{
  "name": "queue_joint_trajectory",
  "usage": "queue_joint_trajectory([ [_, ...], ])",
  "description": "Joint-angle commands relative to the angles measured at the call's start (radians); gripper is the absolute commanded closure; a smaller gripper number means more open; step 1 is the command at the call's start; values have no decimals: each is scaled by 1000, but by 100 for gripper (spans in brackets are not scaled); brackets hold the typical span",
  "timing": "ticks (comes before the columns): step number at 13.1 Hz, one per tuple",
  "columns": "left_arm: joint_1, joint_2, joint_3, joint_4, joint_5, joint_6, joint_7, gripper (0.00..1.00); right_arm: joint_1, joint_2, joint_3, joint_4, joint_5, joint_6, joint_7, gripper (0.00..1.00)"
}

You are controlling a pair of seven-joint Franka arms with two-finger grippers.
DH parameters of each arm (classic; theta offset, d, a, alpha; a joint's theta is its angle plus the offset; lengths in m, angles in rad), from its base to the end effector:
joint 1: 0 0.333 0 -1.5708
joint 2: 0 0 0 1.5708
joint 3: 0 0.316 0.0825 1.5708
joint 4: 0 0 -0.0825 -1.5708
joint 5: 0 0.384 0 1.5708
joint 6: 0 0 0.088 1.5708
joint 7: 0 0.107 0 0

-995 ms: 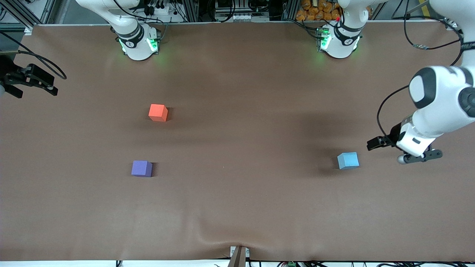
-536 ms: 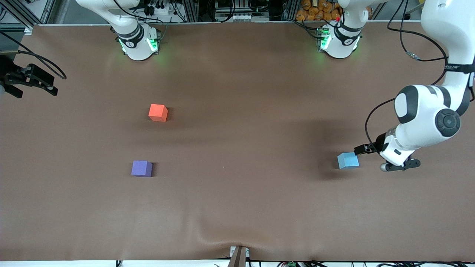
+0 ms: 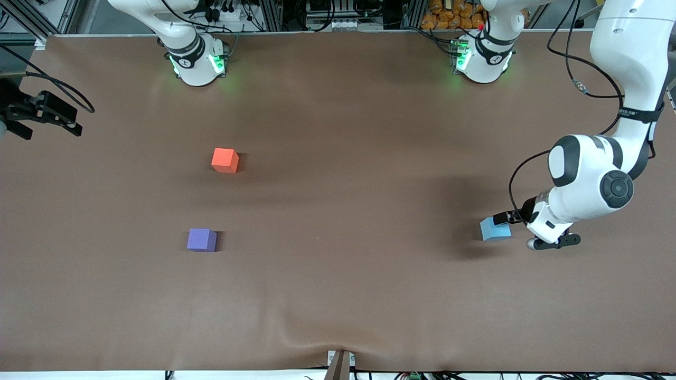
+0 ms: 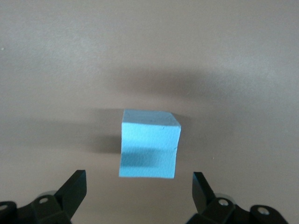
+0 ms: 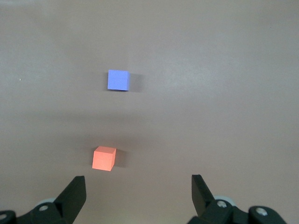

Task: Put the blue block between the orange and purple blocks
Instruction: 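Close the left gripper on the light-blue block and lift it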

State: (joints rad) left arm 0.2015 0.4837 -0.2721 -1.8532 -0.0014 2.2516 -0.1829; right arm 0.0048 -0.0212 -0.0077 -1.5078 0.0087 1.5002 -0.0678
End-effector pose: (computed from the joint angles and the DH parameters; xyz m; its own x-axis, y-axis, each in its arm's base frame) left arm 0.6327 -0.0345 0.2637 0.9869 0.1327 -0.0913 0.1425 -0.9835 0.1112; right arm 0.5409 -0.0006 0.6594 0.9978 0.0655 0.0142 0.0656 -0.9978 -0.0079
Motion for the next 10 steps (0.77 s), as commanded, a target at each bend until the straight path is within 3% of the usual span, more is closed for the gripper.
queue_joint_trajectory([
  [1, -7, 70, -1, 72, 9, 3, 13, 0, -22, -11, 14, 1, 5, -11, -10, 0],
  [10, -22, 144, 2, 97, 11, 23, 11, 0, -23, -11, 14, 1, 5, -11, -12, 0],
])
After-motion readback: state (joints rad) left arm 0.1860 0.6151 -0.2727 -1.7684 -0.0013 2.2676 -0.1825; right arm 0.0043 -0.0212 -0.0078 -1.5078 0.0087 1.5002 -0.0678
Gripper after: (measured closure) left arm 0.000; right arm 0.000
